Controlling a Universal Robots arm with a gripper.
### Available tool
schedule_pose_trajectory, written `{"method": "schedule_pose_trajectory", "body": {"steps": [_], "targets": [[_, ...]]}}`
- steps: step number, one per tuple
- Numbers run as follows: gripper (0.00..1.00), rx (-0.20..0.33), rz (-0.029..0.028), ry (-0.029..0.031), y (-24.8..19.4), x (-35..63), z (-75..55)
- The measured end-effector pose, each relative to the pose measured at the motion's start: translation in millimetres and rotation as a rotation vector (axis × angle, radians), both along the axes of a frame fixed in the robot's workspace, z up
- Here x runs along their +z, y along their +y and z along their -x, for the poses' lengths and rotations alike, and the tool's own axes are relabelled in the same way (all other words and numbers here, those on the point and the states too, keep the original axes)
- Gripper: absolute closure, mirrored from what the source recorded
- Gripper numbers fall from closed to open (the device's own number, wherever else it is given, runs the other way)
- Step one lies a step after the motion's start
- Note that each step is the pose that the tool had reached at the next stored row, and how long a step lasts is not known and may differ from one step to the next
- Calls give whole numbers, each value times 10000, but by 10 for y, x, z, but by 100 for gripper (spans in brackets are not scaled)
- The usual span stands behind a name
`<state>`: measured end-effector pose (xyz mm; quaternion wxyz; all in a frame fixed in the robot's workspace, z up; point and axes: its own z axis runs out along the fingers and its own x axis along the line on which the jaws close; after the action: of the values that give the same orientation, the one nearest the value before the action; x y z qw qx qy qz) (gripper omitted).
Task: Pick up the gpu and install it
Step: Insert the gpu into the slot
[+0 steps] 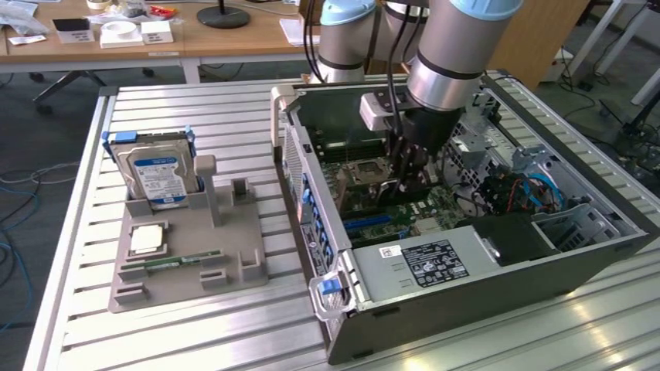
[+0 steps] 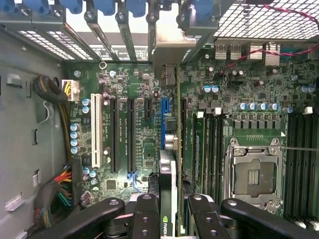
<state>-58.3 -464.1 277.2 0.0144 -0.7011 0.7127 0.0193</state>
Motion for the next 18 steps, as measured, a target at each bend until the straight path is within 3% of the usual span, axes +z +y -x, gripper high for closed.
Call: {"method": "schedule_pose_trajectory", "body": {"steps": [18], "targets": [[73, -1, 0, 0, -7, -87, 69]]}}
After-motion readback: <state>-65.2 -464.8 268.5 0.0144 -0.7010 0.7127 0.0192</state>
